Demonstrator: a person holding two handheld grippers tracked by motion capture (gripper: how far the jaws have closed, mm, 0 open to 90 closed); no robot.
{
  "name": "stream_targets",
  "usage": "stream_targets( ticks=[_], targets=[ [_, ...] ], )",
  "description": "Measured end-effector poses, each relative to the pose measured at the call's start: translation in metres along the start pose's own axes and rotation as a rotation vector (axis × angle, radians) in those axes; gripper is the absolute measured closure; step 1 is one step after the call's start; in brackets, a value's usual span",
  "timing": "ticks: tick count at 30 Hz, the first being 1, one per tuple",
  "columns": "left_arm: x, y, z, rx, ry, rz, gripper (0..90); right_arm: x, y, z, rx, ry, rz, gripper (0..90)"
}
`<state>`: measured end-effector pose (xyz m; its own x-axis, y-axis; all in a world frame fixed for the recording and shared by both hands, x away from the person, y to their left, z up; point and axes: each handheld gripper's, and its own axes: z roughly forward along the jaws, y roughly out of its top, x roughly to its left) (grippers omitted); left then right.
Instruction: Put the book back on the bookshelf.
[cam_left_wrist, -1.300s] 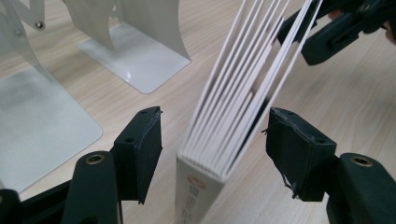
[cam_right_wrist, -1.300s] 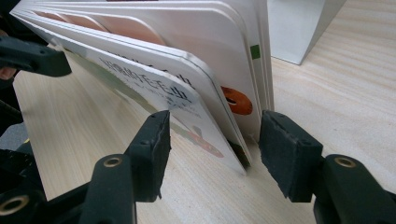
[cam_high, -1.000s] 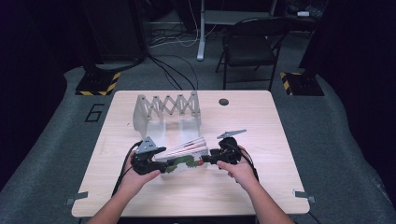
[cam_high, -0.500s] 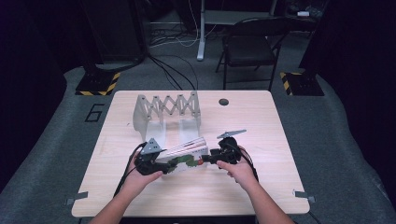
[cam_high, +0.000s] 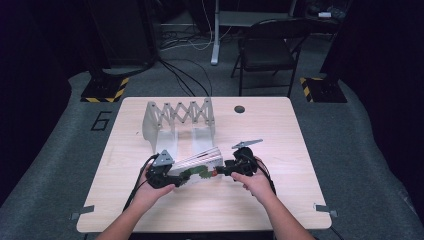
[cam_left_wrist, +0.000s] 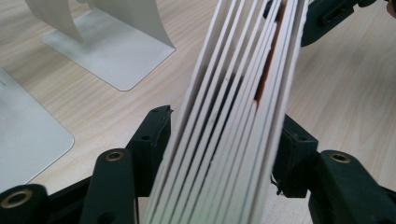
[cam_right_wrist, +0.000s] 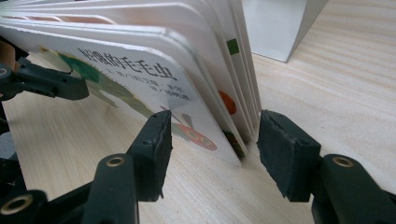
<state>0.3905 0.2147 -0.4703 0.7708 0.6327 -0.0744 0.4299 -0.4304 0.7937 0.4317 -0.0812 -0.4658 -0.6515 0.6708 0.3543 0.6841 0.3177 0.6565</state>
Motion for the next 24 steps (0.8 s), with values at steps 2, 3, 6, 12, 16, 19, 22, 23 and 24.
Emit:
stream_targets(
  ticks=[2, 3, 6, 12, 16, 19, 22, 23, 24],
  targets=[
    [-0.002, 0.000, 0.001, 0.005, -0.005, 0.009, 48.0, 0.000, 0.000, 0.001, 0.001, -0.003, 0.002, 44.7],
    [-0.002, 0.000, 0.002, 0.003, -0.007, 0.017, 48.6, 0.000, 0.000, 0.001, 0.002, -0.002, 0.002, 44.7],
    [-0.003, -0.001, 0.002, -0.003, -0.005, 0.017, 50.8, 0.000, 0.000, 0.002, 0.002, -0.003, 0.000, 44.7],
    [-0.007, -0.001, 0.002, -0.001, -0.022, 0.021, 56.5, 0.000, -0.001, 0.003, 0.004, -0.004, -0.005, 44.7],
    [-0.010, -0.001, 0.003, -0.014, -0.011, 0.022, 59.7, 0.001, -0.001, 0.005, 0.012, 0.000, -0.003, 44.6],
    [-0.011, -0.002, 0.003, -0.015, -0.012, 0.024, 63.0, 0.001, -0.001, 0.005, 0.015, 0.001, 0.002, 44.6],
    [-0.012, -0.002, 0.003, -0.019, -0.004, 0.039, 66.3, -0.001, -0.001, 0.005, 0.007, 0.003, -0.009, 44.5],
    [-0.012, -0.002, 0.002, -0.016, -0.004, 0.042, 67.2, 0.000, -0.001, 0.005, 0.011, 0.003, -0.001, 44.5],
    [-0.013, -0.002, 0.002, -0.009, -0.006, 0.047, 67.9, 0.000, -0.001, 0.005, 0.012, 0.005, 0.006, 44.5]
  ],
)
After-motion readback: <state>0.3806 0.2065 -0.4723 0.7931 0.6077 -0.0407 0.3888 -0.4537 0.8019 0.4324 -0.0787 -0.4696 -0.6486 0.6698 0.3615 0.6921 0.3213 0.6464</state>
